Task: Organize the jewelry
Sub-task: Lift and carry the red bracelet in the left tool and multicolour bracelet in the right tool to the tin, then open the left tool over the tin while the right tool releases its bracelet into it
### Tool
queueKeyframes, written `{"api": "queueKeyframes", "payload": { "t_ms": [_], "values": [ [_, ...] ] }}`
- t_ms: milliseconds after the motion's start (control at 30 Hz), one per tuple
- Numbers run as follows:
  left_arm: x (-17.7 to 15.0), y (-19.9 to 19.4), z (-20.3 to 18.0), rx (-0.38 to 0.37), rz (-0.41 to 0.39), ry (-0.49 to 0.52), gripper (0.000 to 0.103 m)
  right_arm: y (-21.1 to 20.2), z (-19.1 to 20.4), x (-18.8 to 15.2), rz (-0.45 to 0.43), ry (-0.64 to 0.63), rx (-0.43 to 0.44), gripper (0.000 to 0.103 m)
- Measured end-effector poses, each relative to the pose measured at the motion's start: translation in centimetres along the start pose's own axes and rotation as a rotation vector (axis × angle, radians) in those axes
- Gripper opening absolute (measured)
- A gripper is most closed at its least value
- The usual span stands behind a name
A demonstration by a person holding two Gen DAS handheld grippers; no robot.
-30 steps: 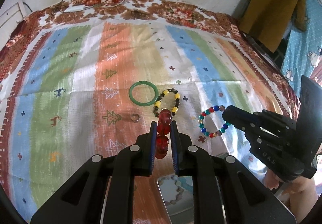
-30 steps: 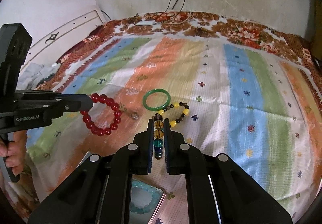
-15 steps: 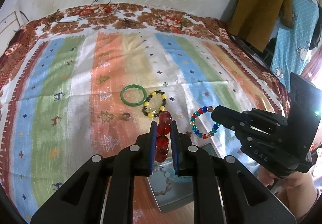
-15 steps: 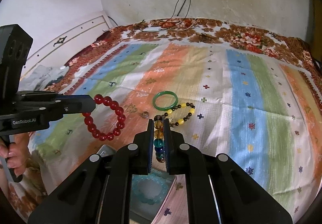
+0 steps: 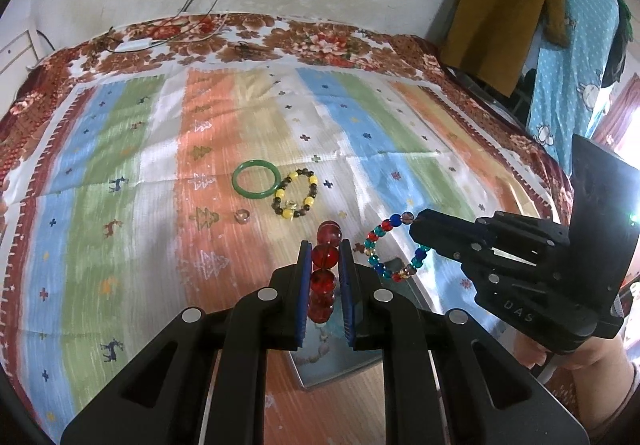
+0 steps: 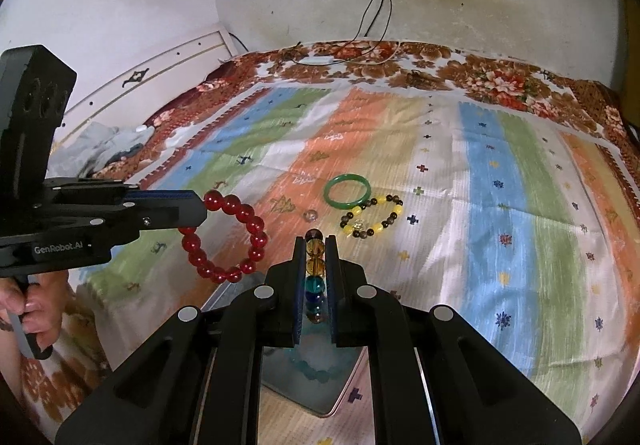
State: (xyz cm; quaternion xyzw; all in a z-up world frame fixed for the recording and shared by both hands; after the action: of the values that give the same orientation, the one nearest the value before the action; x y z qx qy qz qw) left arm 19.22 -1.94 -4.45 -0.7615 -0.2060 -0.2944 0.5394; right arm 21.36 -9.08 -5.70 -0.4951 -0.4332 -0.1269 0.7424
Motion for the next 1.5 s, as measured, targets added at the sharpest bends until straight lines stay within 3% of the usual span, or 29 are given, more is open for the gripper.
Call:
{"api": "queueKeyframes", "payload": {
  "t_ms": [967, 1000, 1100, 1300, 1367, 1433, 1500],
  "values": [
    [-3.9, -0.2, -0.8, 0.008, 0.058, -0.01, 0.014, -1.5, 1.7, -2.9, 0.043, 0.024, 0.052, 0.011],
    [-3.8, -0.2, -0.5, 0.014, 0.056, -0.017, 0.014, -1.5, 1.6, -2.9, 0.044, 0.023, 0.043, 0.012],
    [-3.6, -0.5, 0.1, 0.027, 0.046, -0.031, 0.02, -1.5, 1.1, -2.8, 0.043, 0.037, 0.031, 0.03],
    [-3.6, -0.3, 1.5, 0.068, 0.05, -0.053, 0.026, -1.2, 0.4, -2.9, 0.053, 0.053, 0.017, 0.032],
    [-3.6, -0.3, 1.8, 0.078, 0.051, -0.053, 0.033, -1.1, 0.3, -3.0, 0.056, 0.056, 0.015, 0.035],
    [-3.5, -0.3, 2.3, 0.095, 0.047, -0.056, 0.039, -1.0, 0.1, -3.1, 0.062, 0.067, 0.014, 0.047],
    [-3.2, -0.4, 2.9, 0.129, 0.03, -0.063, 0.043, -0.9, -0.3, -3.1, 0.066, 0.075, 0.008, 0.048]
  ]
}}
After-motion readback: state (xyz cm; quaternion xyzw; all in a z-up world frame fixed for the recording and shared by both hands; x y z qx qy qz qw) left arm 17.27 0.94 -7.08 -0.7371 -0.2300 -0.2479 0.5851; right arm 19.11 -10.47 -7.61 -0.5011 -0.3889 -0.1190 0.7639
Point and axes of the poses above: each gripper's, at about its wrist camera, not at the fingertips, and y roughly the way its jaws point, z to its left, x to its top, the point moved 10 cm from there along y, roughly the way its jaws point, and after that the axes turned 2 degrees about -z, right-handed, at the moved point
